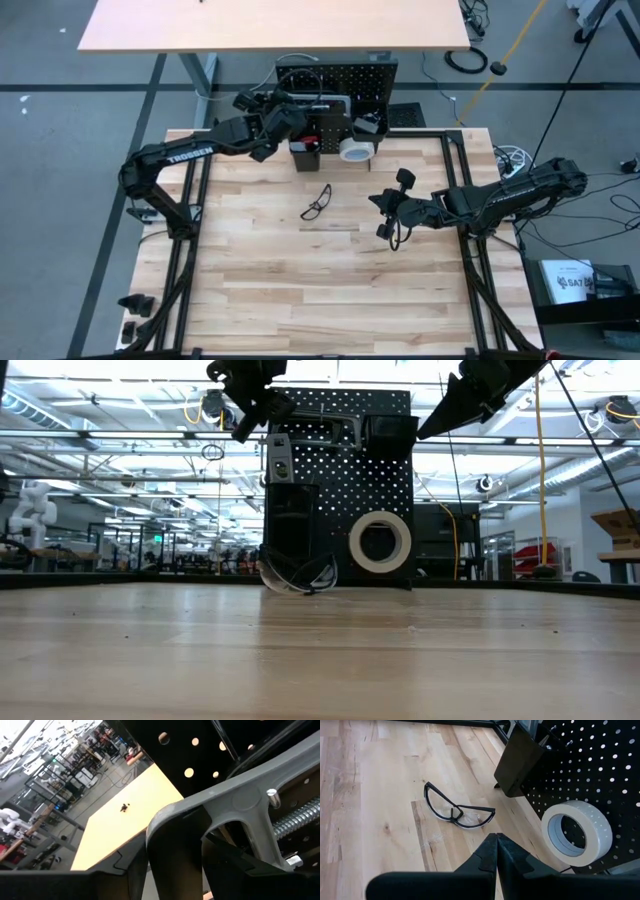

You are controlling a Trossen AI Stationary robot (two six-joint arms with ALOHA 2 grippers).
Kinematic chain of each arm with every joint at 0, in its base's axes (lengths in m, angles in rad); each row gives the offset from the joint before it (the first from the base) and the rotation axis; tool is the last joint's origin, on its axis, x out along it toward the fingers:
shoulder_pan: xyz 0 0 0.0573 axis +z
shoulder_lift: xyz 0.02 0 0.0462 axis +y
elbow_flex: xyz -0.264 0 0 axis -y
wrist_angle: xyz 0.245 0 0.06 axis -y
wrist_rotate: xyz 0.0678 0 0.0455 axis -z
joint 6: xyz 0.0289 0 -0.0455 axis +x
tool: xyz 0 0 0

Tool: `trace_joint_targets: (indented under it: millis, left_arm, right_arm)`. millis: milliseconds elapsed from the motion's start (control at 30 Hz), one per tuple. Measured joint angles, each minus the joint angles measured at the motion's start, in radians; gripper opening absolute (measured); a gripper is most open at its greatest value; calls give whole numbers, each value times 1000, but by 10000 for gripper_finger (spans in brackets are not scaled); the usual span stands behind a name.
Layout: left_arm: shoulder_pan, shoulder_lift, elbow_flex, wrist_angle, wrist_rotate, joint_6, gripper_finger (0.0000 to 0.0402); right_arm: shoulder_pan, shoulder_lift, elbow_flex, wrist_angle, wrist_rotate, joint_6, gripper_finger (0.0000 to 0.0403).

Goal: Hang tools onto peg board
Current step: Hang the gray hacksaw on the black peg board, then put the black safety glasses into the right black tool bin

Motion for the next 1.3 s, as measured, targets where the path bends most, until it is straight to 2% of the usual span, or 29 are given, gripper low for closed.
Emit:
trace_joint_targets:
  millis: [1033, 1133, 1300]
  left_arm:
    - [-10, -11, 0, -52, 35, 101, 175]
    - [-10, -11, 0, -62, 38, 132, 190]
    - [-11, -11, 0, -82, 37, 134, 236]
  right_arm:
    - [0, 0, 0, 0, -26, 0, 0]
    - [0, 0, 0, 0, -26, 0, 0]
    - [0, 0, 0, 0, -26, 0, 0]
